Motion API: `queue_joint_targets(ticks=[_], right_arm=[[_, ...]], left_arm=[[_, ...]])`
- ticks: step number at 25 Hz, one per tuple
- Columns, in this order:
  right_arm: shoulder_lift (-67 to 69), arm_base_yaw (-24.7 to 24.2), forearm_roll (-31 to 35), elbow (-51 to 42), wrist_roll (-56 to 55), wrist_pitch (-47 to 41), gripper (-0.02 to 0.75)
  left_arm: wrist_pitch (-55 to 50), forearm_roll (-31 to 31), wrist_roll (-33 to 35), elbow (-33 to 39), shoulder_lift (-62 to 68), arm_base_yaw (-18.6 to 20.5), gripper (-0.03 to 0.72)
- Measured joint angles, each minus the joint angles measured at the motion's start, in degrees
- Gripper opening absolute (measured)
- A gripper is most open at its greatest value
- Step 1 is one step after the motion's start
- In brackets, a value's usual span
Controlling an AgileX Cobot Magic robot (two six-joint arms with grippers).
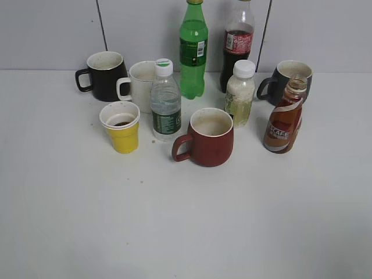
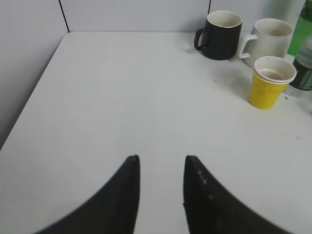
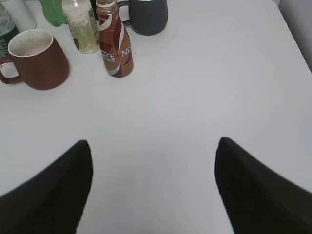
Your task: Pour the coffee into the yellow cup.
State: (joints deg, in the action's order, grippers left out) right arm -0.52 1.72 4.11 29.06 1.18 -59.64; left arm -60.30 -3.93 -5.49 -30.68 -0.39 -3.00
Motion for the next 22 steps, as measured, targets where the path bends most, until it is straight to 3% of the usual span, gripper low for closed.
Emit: queue_joint_targets(ticks=[22], right_arm=[[0.0, 0.0, 0.0, 0.0, 0.0, 0.0, 0.585]], left_arm=[[0.0, 0.0, 0.0, 0.0, 0.0, 0.0, 0.239]])
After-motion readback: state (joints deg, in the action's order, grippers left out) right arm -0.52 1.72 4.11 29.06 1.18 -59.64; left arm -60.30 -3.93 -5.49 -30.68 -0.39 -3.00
